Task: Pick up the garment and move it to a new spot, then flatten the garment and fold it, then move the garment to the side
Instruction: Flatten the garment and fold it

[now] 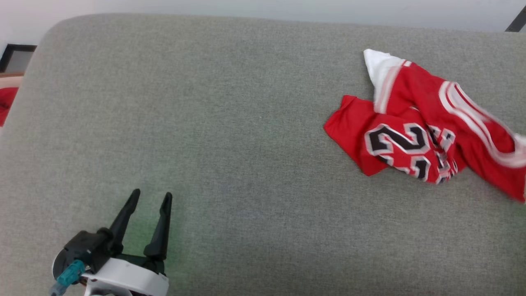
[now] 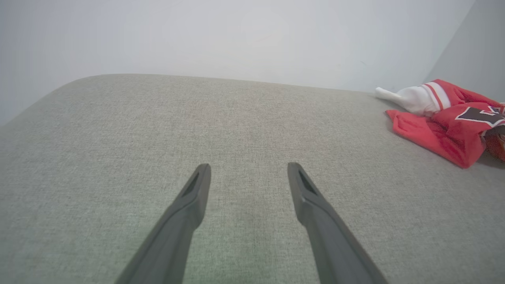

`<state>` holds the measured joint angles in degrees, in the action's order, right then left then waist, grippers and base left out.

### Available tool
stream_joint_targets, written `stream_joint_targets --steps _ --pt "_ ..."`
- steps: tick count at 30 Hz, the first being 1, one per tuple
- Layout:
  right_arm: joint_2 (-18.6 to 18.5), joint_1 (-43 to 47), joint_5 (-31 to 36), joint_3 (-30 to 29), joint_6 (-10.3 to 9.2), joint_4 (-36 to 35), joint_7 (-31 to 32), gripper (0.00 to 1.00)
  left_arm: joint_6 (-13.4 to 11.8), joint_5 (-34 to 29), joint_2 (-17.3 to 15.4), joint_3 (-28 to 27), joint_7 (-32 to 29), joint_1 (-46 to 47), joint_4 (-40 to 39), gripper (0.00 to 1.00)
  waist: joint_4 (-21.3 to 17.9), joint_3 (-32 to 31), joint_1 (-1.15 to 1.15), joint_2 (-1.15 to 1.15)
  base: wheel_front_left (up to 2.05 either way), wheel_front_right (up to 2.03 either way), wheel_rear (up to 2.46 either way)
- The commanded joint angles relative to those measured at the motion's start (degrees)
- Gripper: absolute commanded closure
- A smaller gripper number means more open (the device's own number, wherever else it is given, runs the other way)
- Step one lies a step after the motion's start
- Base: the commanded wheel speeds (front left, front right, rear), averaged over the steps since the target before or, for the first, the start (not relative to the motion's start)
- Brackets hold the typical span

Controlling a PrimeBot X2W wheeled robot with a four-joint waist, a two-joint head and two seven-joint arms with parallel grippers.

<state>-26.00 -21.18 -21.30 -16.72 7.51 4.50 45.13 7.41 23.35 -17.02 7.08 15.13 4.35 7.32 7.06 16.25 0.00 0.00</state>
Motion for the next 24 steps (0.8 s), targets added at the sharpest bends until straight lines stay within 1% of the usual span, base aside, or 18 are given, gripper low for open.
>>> stream_joint_targets --steps 1,3,5,7,12,13,14,15,19,22,24 --pt "0.3 1.2 1.3 -0.5 -0.04 0.3 0.2 1.0 0.1 0.3 -0.1 0.1 0.0 0.2 0.1 0.0 0.1 0.0 0.0 0.0 0.0 0.0 0.0" --pt "1.9 2.3 3.0 -1.6 -0.04 1.3 0.0 1.0 0.1 0.3 -0.1 0.4 0.0 0.4 0.3 0.0 0.3 0.1 0.0 0.0 0.0 0.0 0.0" --pt "2.5 3.3 5.6 -2.3 -0.04 2.6 -0.6 1.0 0.1 0.4 -0.1 0.5 0.0 0.6 0.4 0.0 0.5 0.2 0.0 0.0 0.0 0.0 0.0" --pt "4.2 2.8 7.0 -3.5 -0.04 4.0 -1.5 1.0 0.1 0.6 -0.3 0.6 0.0 0.7 0.5 0.0 0.6 0.4 0.0 0.0 0.0 0.0 0.0" --pt "6.3 1.3 10.4 -4.5 -0.04 7.2 -4.6 1.0 0.1 0.9 -0.9 0.2 0.0 1.2 0.8 0.0 0.5 0.7 0.0 0.0 0.0 0.0 0.0" --pt "6.5 0.8 10.7 -4.4 -0.04 7.5 -5.5 0.89 0.1 0.8 -1.1 0.2 0.0 1.3 0.9 0.0 0.4 0.7 0.0 0.0 0.0 0.0 0.0" --pt "6.9 0.4 10.8 -4.8 -0.05 7.8 -6.5 0.11 0.1 0.8 -1.3 0.4 0.0 1.4 0.9 0.0 0.3 0.7 0.0 0.0 0.0 0.0 0.0" --pt "7.5 0.1 10.8 -5.3 -0.04 8.1 -7.7 0.0 0.1 0.9 -1.5 0.6 0.0 1.6 0.9 0.0 0.1 0.5 0.0 0.0 0.0 0.0 0.0" --pt "8.4 1.1 10.9 -5.7 -0.05 6.7 -14.0 0.0 0.1 2.2 -3.7 1.4 0.0 3.4 0.4 0.0 -0.9 -0.4 0.0 0.0 0.0 0.0 0.0" --pt "9.3 3.8 8.6 -2.8 -0.04 3.0 -20.5 0.0 0.1 3.2 -7.1 2.6 0.0 5.7 -0.1 0.0 -2.5 -1.0 0.0 0.0 0.0 0.0 0.0" --pt "10.3 5.7 6.4 -1.0 -0.04 0.3 -24.4 0.0 0.1 3.9 -10.3 4.4 0.0 7.7 0.0 0.0 -4.1 -1.3 0.0 0.0 0.0 0.0 0.0"
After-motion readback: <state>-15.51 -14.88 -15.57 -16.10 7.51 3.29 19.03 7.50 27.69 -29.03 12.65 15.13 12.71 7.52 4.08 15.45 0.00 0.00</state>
